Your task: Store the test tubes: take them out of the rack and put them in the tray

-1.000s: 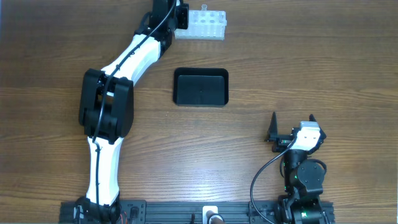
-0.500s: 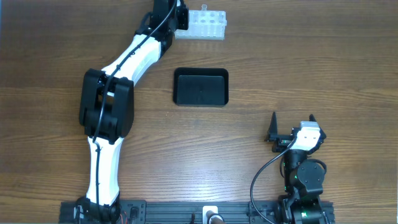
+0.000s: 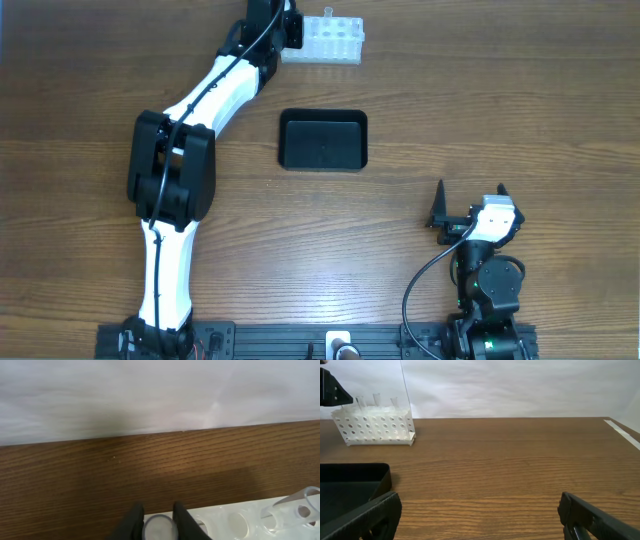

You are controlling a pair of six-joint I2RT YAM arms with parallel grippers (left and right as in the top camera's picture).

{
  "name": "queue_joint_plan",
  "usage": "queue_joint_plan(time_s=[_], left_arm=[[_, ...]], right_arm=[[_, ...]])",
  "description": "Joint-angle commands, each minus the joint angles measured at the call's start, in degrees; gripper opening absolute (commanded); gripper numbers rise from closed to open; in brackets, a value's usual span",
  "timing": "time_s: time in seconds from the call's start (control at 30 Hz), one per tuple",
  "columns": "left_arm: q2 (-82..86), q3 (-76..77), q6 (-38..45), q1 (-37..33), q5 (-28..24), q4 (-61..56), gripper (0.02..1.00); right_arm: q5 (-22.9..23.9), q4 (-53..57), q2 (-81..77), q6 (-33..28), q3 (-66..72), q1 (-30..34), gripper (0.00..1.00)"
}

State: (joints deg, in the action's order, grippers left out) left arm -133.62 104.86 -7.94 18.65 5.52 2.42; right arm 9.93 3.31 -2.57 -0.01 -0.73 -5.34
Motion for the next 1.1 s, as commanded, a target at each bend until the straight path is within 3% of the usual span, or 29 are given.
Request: queue_joint_plan(time_s=[0.03,0.5,1.1], left_arm=[[-0.68,1.40,0.09,0.20,0.59,-0.02,0.180],[2.58,1.40,1.36,0.81,0.61,-1.07,0.159],[24.65,1.40,7.78,7.10,10.69,6.64,0.163]], right_arm=[[-0.24,0.09,0.26,0.15,0.46,-0.33,0.991],[-0.24,0.09,0.26,0.15,0.46,-0.33,0.991],[-0.24,0.09,0.26,0.13,0.46,-0.33,0.991]])
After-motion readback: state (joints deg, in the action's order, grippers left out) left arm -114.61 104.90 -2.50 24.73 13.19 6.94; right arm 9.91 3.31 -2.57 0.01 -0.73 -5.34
